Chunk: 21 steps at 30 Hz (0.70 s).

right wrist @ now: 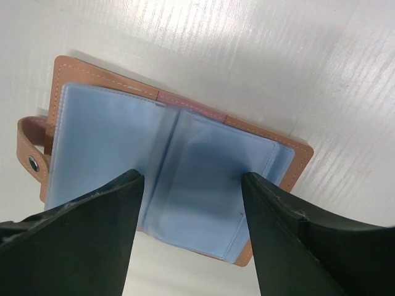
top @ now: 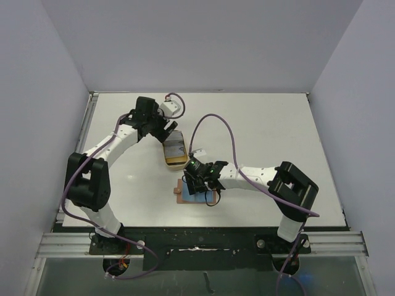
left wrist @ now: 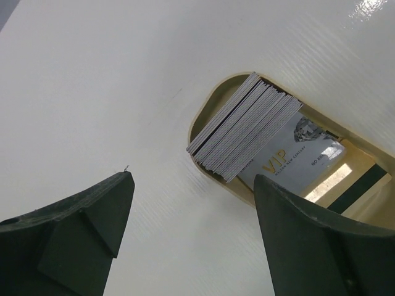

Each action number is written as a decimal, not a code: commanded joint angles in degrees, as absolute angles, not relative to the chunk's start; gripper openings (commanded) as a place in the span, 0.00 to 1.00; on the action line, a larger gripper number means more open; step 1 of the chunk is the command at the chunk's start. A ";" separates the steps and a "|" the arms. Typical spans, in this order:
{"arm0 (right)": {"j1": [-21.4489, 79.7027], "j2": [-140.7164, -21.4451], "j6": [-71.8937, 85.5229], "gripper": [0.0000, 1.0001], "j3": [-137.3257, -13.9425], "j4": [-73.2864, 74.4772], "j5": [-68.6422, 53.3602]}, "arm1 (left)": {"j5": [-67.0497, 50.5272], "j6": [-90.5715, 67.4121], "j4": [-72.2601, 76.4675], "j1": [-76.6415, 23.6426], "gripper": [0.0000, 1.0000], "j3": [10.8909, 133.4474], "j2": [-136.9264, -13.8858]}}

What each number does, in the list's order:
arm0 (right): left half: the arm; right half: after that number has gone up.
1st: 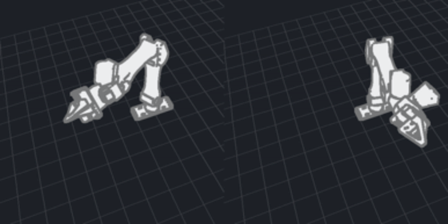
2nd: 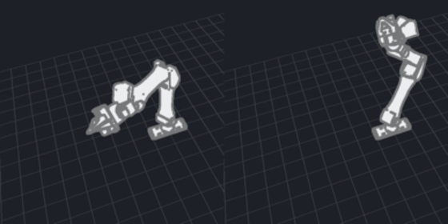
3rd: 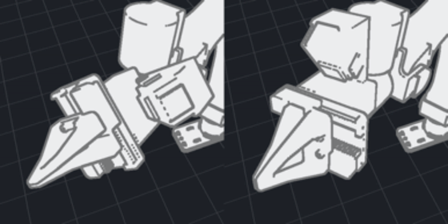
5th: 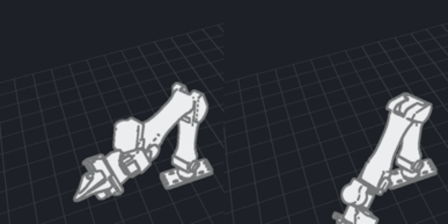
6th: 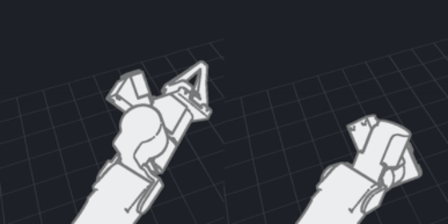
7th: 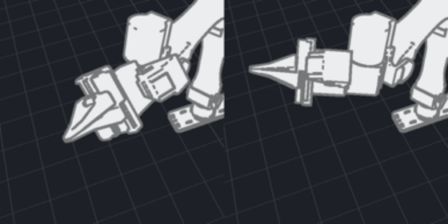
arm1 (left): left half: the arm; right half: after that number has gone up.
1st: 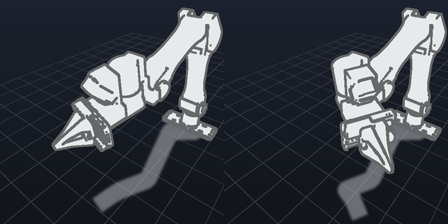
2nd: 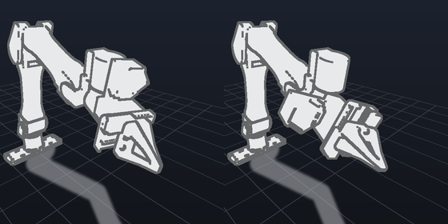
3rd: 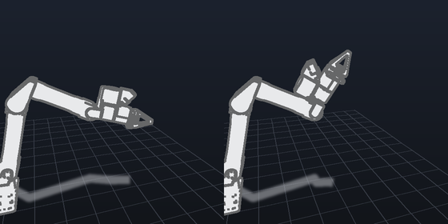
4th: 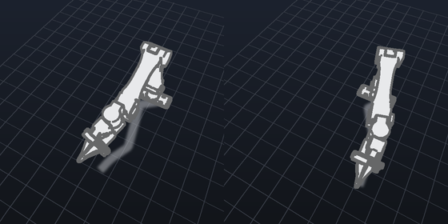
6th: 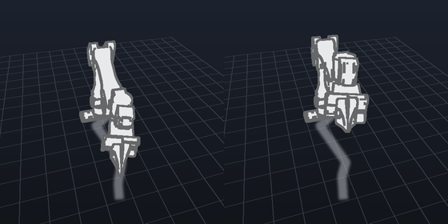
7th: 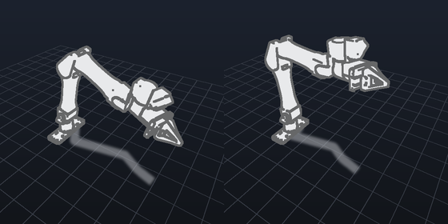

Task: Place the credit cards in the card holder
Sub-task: Pick up the credit card from the storage box.

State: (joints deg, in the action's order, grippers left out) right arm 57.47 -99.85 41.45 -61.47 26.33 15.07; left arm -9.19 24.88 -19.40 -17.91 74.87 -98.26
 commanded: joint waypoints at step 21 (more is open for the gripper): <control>57.94 -98.35 42.80 0.64 -63.72 27.35 17.39 | -8.72 38.79 -13.11 -22.40 0.65 74.31 -103.24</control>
